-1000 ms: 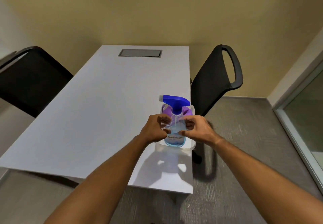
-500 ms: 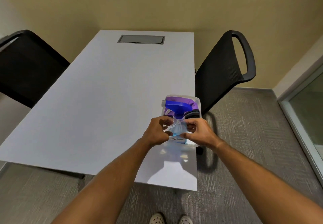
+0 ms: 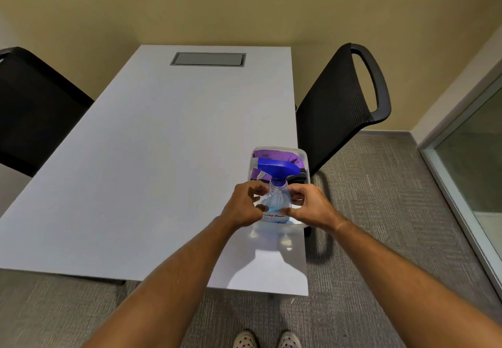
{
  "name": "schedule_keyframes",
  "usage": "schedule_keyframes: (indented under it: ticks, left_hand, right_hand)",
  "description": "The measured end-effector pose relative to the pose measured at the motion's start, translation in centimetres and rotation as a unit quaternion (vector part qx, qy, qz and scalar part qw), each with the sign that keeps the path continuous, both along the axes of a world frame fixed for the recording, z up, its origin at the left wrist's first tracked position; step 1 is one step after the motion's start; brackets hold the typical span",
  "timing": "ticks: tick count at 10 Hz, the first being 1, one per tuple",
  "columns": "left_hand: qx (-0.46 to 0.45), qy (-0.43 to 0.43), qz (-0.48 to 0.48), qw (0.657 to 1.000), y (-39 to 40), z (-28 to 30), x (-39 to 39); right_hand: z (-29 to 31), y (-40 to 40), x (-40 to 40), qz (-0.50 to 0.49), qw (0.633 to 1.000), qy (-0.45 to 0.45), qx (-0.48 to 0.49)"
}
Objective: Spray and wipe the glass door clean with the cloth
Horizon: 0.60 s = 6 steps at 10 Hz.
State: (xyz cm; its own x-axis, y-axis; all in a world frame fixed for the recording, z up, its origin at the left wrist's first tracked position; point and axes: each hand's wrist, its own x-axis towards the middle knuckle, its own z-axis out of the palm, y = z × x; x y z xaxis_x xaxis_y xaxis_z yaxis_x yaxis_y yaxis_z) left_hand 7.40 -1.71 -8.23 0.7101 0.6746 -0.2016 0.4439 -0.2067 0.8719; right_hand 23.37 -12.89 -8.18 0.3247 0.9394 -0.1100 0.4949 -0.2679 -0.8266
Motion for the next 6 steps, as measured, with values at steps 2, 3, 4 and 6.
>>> schedule_keyframes:
  ticks: [2,3,4,6]
  left_hand:
    - [0.015,0.023,-0.028,0.999,0.0,-0.4,-0.2]
    - [0.079,0.046,-0.054,0.994,-0.5,0.2,-0.6]
    - [0.117,0.064,-0.075,0.988,-0.6,0.9,-1.0]
    - [0.228,0.031,-0.070,0.971,-0.9,4.4,-2.9]
  right_hand:
    - [-0.8,-1.0,-0.5,-0.014,1.000,-0.012,-0.002]
    - [-0.9,-1.4,-1.2,-0.035,0.998,-0.050,0.003]
    - [-0.8,-1.7,-1.7,-0.046,0.995,-0.090,-0.001]
    - [0.3,-2.7,-3.0,-0.077,0.967,-0.236,0.052]
